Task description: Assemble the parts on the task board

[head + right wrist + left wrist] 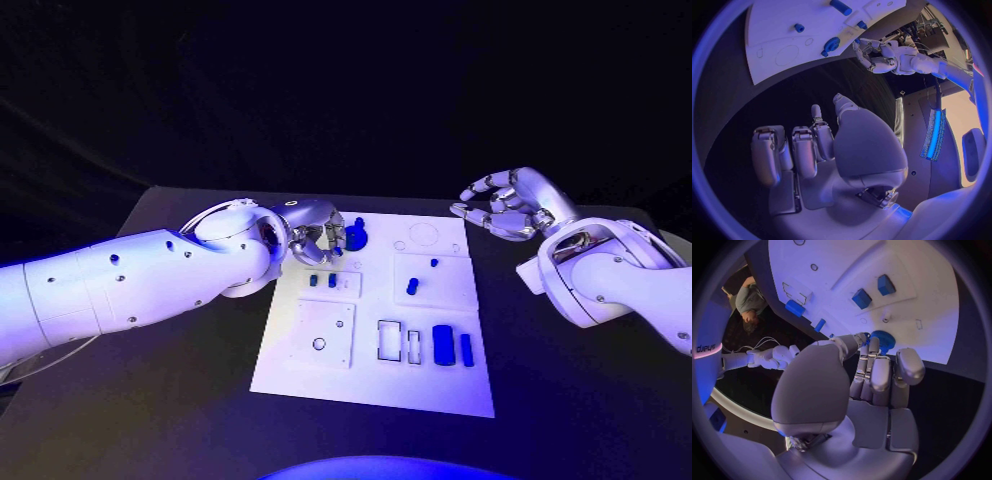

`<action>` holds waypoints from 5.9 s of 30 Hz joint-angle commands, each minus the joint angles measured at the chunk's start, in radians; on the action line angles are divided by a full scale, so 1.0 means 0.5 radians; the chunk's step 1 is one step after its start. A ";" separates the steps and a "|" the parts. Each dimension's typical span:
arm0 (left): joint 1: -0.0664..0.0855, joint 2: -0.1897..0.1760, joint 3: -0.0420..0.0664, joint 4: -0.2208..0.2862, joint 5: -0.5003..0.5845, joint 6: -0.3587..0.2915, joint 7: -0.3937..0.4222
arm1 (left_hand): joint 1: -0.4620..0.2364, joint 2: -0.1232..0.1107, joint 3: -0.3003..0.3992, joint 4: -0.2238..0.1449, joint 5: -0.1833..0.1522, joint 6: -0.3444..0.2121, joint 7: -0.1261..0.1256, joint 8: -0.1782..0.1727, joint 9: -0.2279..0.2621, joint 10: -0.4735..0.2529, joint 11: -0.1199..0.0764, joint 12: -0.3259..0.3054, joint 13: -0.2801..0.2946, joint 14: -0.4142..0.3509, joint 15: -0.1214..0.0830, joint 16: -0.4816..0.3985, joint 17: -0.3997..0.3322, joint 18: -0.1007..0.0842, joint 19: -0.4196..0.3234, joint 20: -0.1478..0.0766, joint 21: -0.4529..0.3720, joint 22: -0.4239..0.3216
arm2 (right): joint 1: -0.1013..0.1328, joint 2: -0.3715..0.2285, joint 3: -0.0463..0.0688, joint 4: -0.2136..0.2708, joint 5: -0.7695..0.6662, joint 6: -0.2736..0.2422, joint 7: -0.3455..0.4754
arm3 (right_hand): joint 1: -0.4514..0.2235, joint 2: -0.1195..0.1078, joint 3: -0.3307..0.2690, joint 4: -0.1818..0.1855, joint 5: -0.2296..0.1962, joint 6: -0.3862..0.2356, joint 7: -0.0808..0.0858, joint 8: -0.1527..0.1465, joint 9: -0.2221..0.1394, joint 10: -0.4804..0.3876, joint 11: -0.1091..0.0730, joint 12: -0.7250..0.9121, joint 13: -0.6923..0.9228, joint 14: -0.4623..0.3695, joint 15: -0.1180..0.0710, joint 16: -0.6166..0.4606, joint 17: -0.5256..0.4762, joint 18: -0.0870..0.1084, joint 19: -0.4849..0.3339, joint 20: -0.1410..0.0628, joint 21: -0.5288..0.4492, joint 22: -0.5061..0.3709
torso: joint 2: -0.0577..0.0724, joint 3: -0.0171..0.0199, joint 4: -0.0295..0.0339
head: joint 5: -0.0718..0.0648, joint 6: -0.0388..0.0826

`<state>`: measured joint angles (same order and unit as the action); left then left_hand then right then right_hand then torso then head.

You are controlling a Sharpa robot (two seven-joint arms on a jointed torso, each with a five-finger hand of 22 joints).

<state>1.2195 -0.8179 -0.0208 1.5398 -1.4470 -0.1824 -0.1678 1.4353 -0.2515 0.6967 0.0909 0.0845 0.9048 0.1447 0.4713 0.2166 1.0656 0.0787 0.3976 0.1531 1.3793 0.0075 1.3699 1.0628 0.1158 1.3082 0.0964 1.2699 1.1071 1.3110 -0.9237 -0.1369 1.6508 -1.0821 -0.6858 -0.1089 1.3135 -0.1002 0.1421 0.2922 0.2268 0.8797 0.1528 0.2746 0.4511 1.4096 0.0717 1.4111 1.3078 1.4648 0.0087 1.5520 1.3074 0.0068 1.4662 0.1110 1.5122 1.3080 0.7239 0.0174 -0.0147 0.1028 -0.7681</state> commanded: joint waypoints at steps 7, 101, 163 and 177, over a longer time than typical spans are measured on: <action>-0.001 -0.018 0.003 -0.042 0.060 0.144 -0.036 | -0.022 -0.001 -0.007 -0.008 -0.009 0.013 0.000 -0.018 -0.005 0.014 0.001 -0.016 -0.005 0.010 -0.003 0.010 -0.001 -0.024 0.012 -0.001 0.009 0.005 | -0.003 0.001 0.000 0.002 -0.021 0.015 0.012 | 0.000 0.013 0.000 -0.004 0.008 -0.008 -0.003 0.010 0.003 0.007 -0.003 0.002 0.171 0.180 -0.018 -0.010 0.394 0.020 0.135 -0.010 -0.002 0.446 | 0.003 -0.0034 -0.003 | 0.008 -0.001; -0.005 -0.130 0.013 -0.114 0.866 -0.178 0.290 | 0.102 0.047 -0.764 0.343 0.007 -0.300 0.075 -0.314 -0.065 -0.568 0.137 -0.020 -0.051 -0.623 0.126 -0.353 -1.018 0.136 -0.532 0.119 -0.760 -0.888 | -0.016 0.017 -0.002 -0.082 -0.527 0.651 -0.011 | 0.325 -0.177 0.311 -0.027 -0.087 -0.028 0.020 -0.051 -0.047 -0.861 0.052 -2.140 -1.803 0.091 0.019 -0.210 0.027 0.124 -0.081 0.013 -0.476 0.166 | 0.000 0.0020 -0.003 | -0.022 -0.006; 0.002 -0.345 0.021 0.028 2.868 -0.282 1.160 | 0.102 0.486 -1.359 0.387 0.018 -0.186 0.121 -0.242 -0.055 -0.551 0.131 0.360 -0.063 -0.753 0.126 -0.351 -1.276 0.138 -0.481 0.121 -1.012 -1.054 | -0.186 0.355 -0.008 -0.292 -1.419 0.937 -0.323 | 0.343 -0.173 0.833 -0.278 -0.179 0.315 -0.024 -0.072 -0.030 -0.459 -0.003 -2.418 -2.194 0.109 -0.030 -0.191 0.029 0.060 0.066 -0.027 -0.195 0.359 | 0.003 -0.0021 -0.005 | -0.117 -0.022; 0.002 -0.343 0.021 0.023 2.868 -0.288 1.147 | 0.123 0.479 -1.349 0.385 0.018 -0.189 0.123 -0.244 -0.057 -0.561 0.133 0.359 -0.068 -0.758 0.128 -0.350 -1.281 0.137 -0.482 0.122 -1.016 -1.055 | -0.190 0.327 -0.008 -0.216 -1.470 0.769 -0.385 | 0.273 -0.169 0.835 -0.275 -0.182 0.328 -0.033 -0.068 -0.019 -0.439 -0.008 -2.438 -2.198 0.109 -0.034 -0.193 0.022 0.052 0.080 -0.030 -0.164 0.378 | 0.002 -0.0023 -0.005 | -0.117 -0.021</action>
<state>1.2191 -0.9913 -0.0111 1.5495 -0.0183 -0.3276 0.4011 1.4875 -0.0102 0.0150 0.2835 0.0892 0.8115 0.2014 0.3520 0.1896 0.7928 0.1437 0.5751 0.1202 1.0041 0.0717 1.1896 0.4231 0.1702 1.0597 0.1556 0.7688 0.5809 1.2209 -0.7607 -0.1375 1.5345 -1.7968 -0.2946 -0.2865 1.4605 -0.1842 0.5575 0.1581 0.1349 1.0378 0.1377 0.2346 0.4398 1.1830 0.0696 0.1979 0.2096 1.4665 -0.0005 1.4513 1.3076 0.0455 1.4645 0.1017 1.4262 1.3077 0.7250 0.0164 -0.0170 0.0432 -0.7789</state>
